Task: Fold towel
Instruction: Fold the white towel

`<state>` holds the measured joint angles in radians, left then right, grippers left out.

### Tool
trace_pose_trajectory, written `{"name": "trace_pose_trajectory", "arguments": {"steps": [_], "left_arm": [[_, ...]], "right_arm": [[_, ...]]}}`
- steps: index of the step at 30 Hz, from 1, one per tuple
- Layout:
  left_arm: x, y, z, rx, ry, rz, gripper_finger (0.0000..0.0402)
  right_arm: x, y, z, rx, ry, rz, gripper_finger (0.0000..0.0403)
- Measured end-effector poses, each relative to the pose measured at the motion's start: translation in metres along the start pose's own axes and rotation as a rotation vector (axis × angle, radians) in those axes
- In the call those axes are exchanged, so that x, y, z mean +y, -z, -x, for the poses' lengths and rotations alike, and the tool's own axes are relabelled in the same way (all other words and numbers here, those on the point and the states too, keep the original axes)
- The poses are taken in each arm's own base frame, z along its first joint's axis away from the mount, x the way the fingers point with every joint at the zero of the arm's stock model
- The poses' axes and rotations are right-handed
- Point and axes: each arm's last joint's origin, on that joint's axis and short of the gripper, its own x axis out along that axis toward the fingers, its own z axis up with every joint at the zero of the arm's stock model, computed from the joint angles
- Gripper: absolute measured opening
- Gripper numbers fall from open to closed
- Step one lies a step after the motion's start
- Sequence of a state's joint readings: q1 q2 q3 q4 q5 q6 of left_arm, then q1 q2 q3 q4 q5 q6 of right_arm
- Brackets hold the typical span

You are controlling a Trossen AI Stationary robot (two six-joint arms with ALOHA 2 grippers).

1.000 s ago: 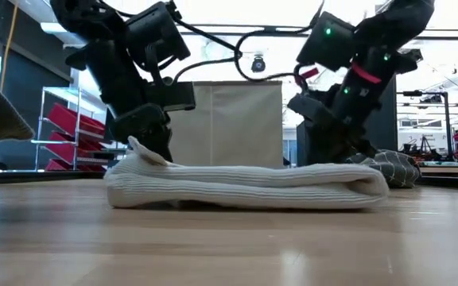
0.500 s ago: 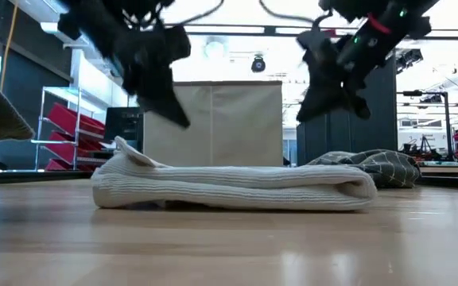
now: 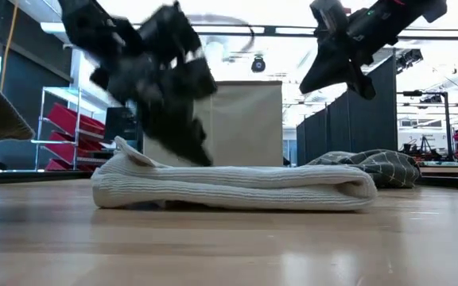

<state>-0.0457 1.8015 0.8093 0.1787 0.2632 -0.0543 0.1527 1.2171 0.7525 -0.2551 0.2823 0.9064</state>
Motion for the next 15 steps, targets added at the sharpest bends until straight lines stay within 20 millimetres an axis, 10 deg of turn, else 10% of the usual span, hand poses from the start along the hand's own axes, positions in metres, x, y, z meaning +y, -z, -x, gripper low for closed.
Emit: {"name": "trace_pose_trajectory", "arguments": {"steps": [15], "left_arm": [[0.057,0.004,0.005,-0.006,-0.492,-0.054,0.0007]], "right_arm": [[0.006,0.006,0.002,0.011,-0.024,0.009,0.0]]}}
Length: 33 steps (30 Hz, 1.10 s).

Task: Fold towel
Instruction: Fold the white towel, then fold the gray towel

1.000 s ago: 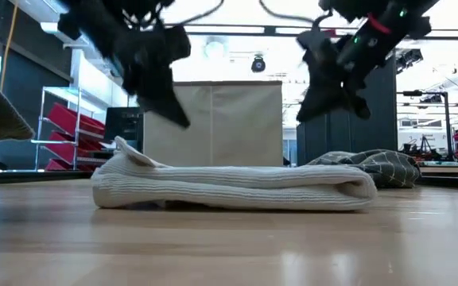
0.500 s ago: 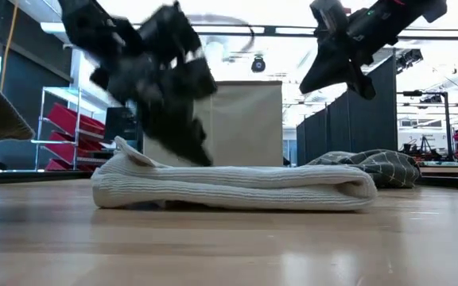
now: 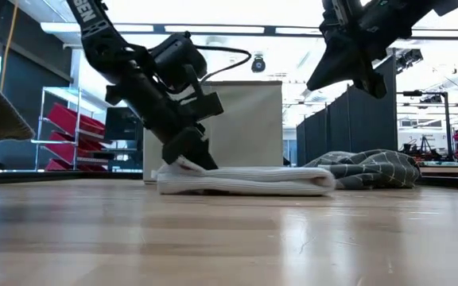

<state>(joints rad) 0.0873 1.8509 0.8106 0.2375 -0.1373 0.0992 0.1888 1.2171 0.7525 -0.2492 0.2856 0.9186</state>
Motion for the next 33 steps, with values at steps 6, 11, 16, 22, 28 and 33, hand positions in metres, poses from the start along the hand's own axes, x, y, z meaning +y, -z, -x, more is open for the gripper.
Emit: {"name": "trace_pose_trajectory", "arguments": {"steps": [6,11,16,22,28,33], "left_arm": [[0.001,-0.026,0.038,-0.116,-0.015,0.001,0.0007],[-0.001,-0.048,0.081,-0.238,-0.018,0.001,0.0007],[-0.007,-0.059,0.137,-0.331,0.033,-0.006,0.0007],[-0.021,-0.052,0.186,-0.327,0.245,0.043,0.0007],[-0.039,-0.03,0.209,-0.135,0.285,0.254,0.0022],[-0.049,-0.008,0.208,0.094,0.235,0.41,0.0068]], "right_arm": [[0.001,0.0,0.0,-0.003,-0.006,-0.008,0.0],[0.001,0.0,0.0,-0.005,-0.005,-0.02,0.0],[0.001,0.0,0.0,-0.005,-0.004,-0.017,0.0],[-0.001,0.0,0.0,-0.036,0.032,0.044,0.0],[-0.002,0.002,0.001,-0.023,0.056,0.091,0.0],[-0.003,0.007,0.002,-0.005,0.086,0.14,0.0]]}}
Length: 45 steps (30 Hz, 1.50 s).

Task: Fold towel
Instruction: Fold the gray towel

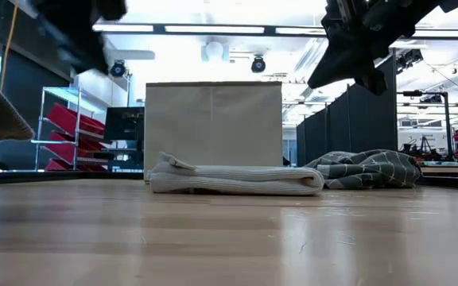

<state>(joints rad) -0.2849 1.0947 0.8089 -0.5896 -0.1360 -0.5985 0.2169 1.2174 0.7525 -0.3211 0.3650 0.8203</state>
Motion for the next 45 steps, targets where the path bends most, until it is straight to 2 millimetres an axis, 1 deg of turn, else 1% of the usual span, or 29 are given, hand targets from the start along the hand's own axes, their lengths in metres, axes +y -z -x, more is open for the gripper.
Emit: {"name": "trace_pose_trajectory", "arguments": {"steps": [6,8,11,15,17,18,21,23,25,28,37,43,45], "left_arm": [[-0.006,0.009,-0.004,0.059,-0.023,0.196,0.0126],[-0.008,0.012,-0.004,0.068,-0.024,0.269,0.0142],[-0.016,0.013,-0.003,0.055,0.021,0.388,0.0146],[-0.031,0.016,0.0,0.053,0.109,0.438,0.0147],[-0.036,0.021,0.0,0.091,0.139,0.41,0.0147],[-0.039,0.023,-0.001,0.115,0.152,0.364,0.0147],[-0.043,0.03,-0.005,0.168,0.176,0.152,0.0147],[-0.041,0.035,-0.011,0.215,0.13,0.088,0.0147],[-0.033,0.041,-0.023,0.27,0.066,0.117,0.0147],[-0.025,0.051,-0.041,0.348,0.028,0.142,0.0147],[-0.026,0.054,-0.072,0.372,0.136,0.115,0.0158],[-0.03,0.064,-0.083,0.425,0.124,0.086,0.0159],[-0.033,0.063,-0.084,0.428,0.159,0.09,0.0156]], "right_arm": [[0.004,0.009,0.004,0.003,0.021,0.112,0.0],[0.006,0.011,0.005,0.001,0.022,0.116,0.0],[0.007,0.013,0.006,-0.005,0.022,0.121,0.0],[0.007,0.017,0.006,-0.015,0.038,0.141,0.0],[0.006,0.018,0.006,-0.011,0.042,0.124,0.0],[0.006,0.018,0.006,-0.012,0.046,0.118,0.0],[0.006,0.019,0.006,-0.012,0.047,0.117,0.0],[0.006,0.019,0.006,-0.012,0.047,0.116,0.0],[0.006,0.019,0.006,-0.013,0.048,0.115,0.0],[0.006,0.019,0.006,-0.013,0.048,0.116,0.0],[0.005,0.018,0.006,-0.032,0.067,0.121,0.0],[0.004,0.018,0.006,-0.042,0.086,0.132,0.0],[0.004,0.018,0.006,-0.044,0.094,0.134,0.0]]}}
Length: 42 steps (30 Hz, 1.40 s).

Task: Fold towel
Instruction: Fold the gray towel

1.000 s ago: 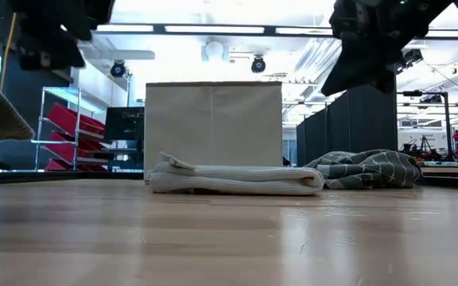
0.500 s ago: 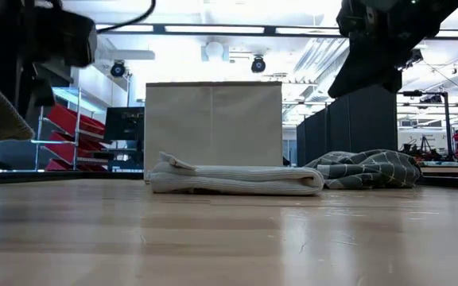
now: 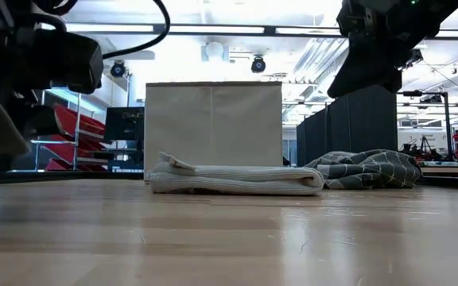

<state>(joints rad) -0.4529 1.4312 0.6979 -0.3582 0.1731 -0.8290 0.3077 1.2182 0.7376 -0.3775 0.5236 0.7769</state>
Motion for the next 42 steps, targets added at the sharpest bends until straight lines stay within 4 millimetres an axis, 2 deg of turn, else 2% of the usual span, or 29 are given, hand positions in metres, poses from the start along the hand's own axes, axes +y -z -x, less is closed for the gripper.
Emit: {"name": "trace_pose_trajectory", "arguments": {"steps": [3,7,8,12,16,21,24,27,29,33,39,42], "left_arm": [[-0.003,-0.001,0.001,0.017,0.051,-0.008,0.0124],[-0.012,-0.008,0.006,-0.001,0.079,-0.005,0.0024],[-0.016,-0.012,0.009,-0.017,0.092,-0.005,0.0013],[-0.036,-0.041,0.033,-0.135,0.148,-0.012,0.0009],[-0.064,-0.082,0.079,-0.37,0.197,-0.104,0.0004],[-0.092,-0.124,0.155,-0.702,0.201,-0.213,0.0002],[-0.104,-0.137,0.202,-0.873,0.166,-0.29,0.0002],[-0.107,-0.139,0.23,-0.921,0.106,-0.351,0.0001],[-0.104,-0.137,0.235,-0.882,0.06,-0.35,0.0001],[-0.089,-0.13,0.225,-0.716,-0.049,-0.307,0.0001],[-0.062,-0.11,0.194,-0.394,-0.217,-0.209,0.0001],[-0.054,-0.1,0.177,-0.232,-0.196,-0.196,0.0001]], "right_arm": [[0.0,0.0,0.0,-0.002,0.003,0.007,0.0],[0.0,0.0,0.0,0.012,-0.012,0.014,0.0],[0.001,0.001,0.0,0.016,-0.016,0.015,0.0],[0.001,0.001,0.0,0.031,-0.032,0.019,0.0],[0.002,0.002,0.0,0.046,-0.048,0.02,0.0],[0.003,0.003,0.001,0.084,-0.09,0.02,0.0],[0.008,0.008,0.004,0.113,-0.129,0.013,0.0],[0.014,0.013,0.009,0.126,-0.159,0.018,0.0],[0.017,0.017,0.012,0.133,-0.176,0.033,0.0],[0.022,0.022,0.017,0.144,-0.2,0.035,0.0],[0.026,0.026,0.02,0.153,-0.219,0.045,0.0],[0.027,0.029,0.022,0.157,-0.229,0.051,0.0]]}}
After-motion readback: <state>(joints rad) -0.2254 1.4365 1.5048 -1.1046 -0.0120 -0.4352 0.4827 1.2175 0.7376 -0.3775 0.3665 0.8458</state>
